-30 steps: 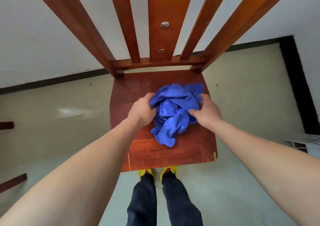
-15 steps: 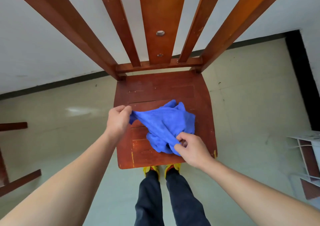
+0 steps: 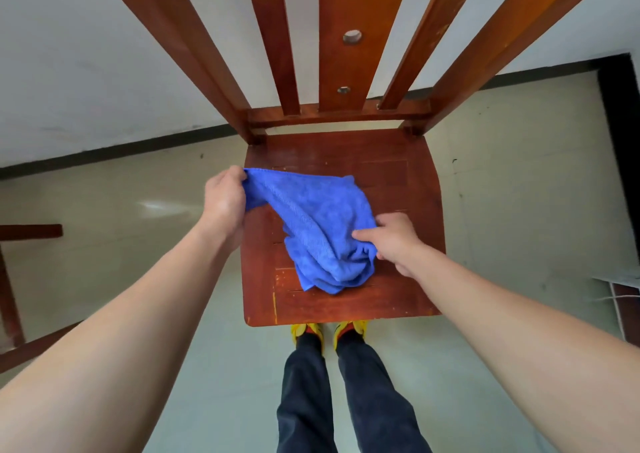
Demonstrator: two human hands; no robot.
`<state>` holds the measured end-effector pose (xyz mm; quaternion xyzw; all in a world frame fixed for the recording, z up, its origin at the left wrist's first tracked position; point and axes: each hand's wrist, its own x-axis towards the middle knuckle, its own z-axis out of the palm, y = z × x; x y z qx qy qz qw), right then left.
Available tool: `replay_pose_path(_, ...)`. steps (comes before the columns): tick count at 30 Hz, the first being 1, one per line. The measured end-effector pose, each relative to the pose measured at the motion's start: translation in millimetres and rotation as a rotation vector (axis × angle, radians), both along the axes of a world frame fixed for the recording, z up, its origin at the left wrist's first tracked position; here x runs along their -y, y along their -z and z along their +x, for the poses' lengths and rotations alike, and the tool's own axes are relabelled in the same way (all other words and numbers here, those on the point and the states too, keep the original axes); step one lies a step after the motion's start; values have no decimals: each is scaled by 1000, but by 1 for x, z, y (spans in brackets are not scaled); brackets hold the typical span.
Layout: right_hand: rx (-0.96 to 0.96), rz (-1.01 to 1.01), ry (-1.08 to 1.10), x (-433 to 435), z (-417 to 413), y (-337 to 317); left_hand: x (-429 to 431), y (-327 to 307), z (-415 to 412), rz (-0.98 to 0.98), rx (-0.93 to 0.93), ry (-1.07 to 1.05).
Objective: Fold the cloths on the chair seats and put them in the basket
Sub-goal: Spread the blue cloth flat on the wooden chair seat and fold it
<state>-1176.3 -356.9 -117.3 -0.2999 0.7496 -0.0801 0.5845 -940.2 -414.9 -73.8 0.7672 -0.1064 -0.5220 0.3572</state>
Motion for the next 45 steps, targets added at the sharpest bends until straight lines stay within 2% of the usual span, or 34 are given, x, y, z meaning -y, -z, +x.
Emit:
replay_pose_path(3, -80, -171, 7, -24, -14, -9, 0, -5, 9, -24, 69, 0)
replay_pose_path(6, -202, -396, 111, -23, -34, -28, 1, -11, 18, -67, 254, 115)
replay_pose_path(8, -230, -460, 209, -4, -44, -35, 7, -15, 18, -93, 339, 193)
replay_pose_path(10, -241, -474, 284, 25, -52, -38, 21, -18, 12, -116, 347, 201)
replay_pose_path(14, -263, -442, 359, 72, -63, -38, 46, -20, 0, -146, 113, 110)
replay_pose_path(17, -213, -322, 402, 71, -65, -24, 38, 0, -11, -57, 31, 138)
replay_pose_path(19, -210, -171, 406, 52, -60, -14, 17, 17, -16, 57, 73, 250)
replay_pose_path(21, -159, 40, 431, 26, -48, -10, -10, 32, -24, 164, 40, 395)
replay_pose_path(23, -13, 269, 445, 3, -33, -6, -33, 42, -32, 234, -13, 541)
replay_pose_path(25, 129, 381, 421, -11, -16, -1, -48, 49, -38, 226, -17, 646)
replay_pose_path(28, 219, 340, 458, -13, 5, 7, -63, 52, -37, 254, -4, 702)
replay_pose_path(31, 191, 173, 669, -11, 2, 8, -79, 43, -27, 422, -13, 713)
replay_pose_path(33, 131, 95, 769, -15, -14, 7, -91, 34, -17, 580, -64, 787)
replay_pose_path(35, -9, 77, 732, -26, -31, 6, -103, 28, -11, 738, -158, 972)
replay_pose_path(37, -120, 67, 690, -37, -46, 7, -107, 32, -11, 793, -156, 1069)
replay_pose_path(39, -145, 74, 702, -45, -58, 8, -105, 44, -16, 686, -20, 948)
replay_pose_path(42, -48, 147, 689, -52, -72, 14, -91, 65, -25, 403, 183, 597)
replay_pose_path(43, 0, 174, 659, -53, -74, 16, -85, 71, -28, 350, 201, 542)
replay_pose_path(45, 57, 192, 566, -55, -74, 18, -79, 80, -37, 317, 171, 569)
